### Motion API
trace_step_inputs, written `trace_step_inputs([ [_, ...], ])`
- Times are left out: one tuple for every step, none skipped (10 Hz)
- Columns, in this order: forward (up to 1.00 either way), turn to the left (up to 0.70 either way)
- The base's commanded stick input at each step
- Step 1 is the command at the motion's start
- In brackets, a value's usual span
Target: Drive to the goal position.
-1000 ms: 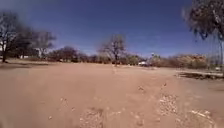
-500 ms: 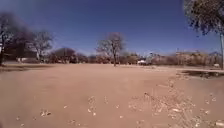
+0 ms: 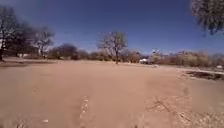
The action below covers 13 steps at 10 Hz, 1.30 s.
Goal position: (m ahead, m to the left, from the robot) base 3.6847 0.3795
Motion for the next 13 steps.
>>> trace_step_inputs([
  [1.00,0.00],
  [1.00,0.00],
  [1.00,0.00],
  [1.00,0.00],
  [1.00,0.00],
  [1.00,0.00],
  [1.00,0.00],
  [1.00,0.00],
  [1.00,0.00],
  [1.00,0.00],
  [1.00,0.00],
  [1.00,0.00],
  [1.00,0.00],
])
